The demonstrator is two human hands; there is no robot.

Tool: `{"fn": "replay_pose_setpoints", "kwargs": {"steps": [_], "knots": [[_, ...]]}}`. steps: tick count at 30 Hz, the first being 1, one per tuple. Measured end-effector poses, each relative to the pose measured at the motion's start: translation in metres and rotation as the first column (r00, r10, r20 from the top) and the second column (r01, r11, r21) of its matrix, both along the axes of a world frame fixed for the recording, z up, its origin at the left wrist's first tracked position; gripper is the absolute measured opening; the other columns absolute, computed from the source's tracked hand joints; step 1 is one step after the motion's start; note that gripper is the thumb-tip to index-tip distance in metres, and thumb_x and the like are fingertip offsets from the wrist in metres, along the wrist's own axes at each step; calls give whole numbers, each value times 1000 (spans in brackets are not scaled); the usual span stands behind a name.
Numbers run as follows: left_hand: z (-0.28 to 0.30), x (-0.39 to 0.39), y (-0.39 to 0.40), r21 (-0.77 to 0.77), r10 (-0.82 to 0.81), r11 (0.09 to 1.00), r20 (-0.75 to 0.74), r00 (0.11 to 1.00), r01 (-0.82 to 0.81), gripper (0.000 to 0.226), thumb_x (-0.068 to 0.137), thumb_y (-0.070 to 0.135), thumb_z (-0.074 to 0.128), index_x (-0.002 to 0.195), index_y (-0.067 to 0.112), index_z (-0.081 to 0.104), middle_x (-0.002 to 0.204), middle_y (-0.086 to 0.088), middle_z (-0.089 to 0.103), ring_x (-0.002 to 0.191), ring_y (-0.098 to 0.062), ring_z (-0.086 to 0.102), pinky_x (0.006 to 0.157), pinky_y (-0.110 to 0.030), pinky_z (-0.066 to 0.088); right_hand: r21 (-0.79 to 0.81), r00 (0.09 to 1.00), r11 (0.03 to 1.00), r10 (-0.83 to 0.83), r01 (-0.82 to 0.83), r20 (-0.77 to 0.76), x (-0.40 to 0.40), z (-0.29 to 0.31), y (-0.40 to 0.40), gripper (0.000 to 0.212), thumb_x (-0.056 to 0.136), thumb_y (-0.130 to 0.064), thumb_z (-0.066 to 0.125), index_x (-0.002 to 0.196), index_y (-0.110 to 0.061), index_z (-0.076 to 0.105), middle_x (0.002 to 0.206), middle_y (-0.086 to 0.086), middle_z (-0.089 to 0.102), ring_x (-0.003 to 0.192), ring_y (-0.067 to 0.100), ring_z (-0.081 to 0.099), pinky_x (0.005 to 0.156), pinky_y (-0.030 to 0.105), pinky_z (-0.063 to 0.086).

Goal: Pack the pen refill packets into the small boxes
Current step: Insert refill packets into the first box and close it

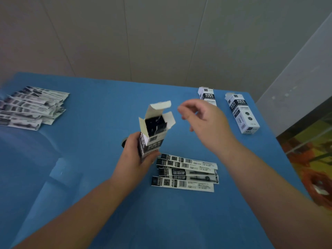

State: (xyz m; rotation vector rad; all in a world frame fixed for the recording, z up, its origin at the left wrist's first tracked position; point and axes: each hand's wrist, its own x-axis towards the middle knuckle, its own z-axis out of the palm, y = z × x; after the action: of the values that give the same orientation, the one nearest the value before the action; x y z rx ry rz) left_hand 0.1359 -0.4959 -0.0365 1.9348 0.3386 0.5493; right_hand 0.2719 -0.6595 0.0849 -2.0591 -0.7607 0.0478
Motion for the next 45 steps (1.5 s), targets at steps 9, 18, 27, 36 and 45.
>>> {"fn": "replay_pose_setpoints", "kwargs": {"steps": [9,18,27,36,45], "knots": [[-1,-1,0,-38,3,999,-26,1000,-4,62,87,25,77,105,70,38,110,33,58,105,13,58,78,0,42,-794,965,561,233,-235,-121,0,-70,-40,58,85,-57,70,133,-26,60,123,-3,58,115,19,55,88,33,45],[2,-1,-1,-14,-9,1000,-13,1000,9,70,88,17,76,107,71,38,109,37,57,100,12,60,76,-1,43,-773,962,601,267,-205,-47,-10,-73,-38,26,90,-37,70,112,-24,72,104,-1,61,99,22,60,84,37,52],[0,-1,-1,-27,-1,1000,-16,1000,0,65,88,19,76,102,71,39,115,11,59,101,14,59,73,0,44,-814,963,568,265,-119,44,-13,-64,-35,20,84,-19,54,65,-20,50,82,0,56,77,25,57,58,31,44],[-1,-2,0,-23,-3,1000,-10,1000,2,67,88,18,77,102,71,39,110,14,59,97,11,61,74,-2,44,-528,994,849,49,11,100,0,-4,-52,11,88,-25,64,80,-30,58,75,-10,65,64,6,64,59,28,53],[1,-2,-1,-45,-3,999,-8,1000,3,49,81,43,71,108,68,39,110,29,57,104,9,60,78,-2,44,373,919,899,326,-228,-223,-28,61,-42,16,83,-21,74,89,-34,81,98,-10,79,88,9,75,71,20,58]]}}
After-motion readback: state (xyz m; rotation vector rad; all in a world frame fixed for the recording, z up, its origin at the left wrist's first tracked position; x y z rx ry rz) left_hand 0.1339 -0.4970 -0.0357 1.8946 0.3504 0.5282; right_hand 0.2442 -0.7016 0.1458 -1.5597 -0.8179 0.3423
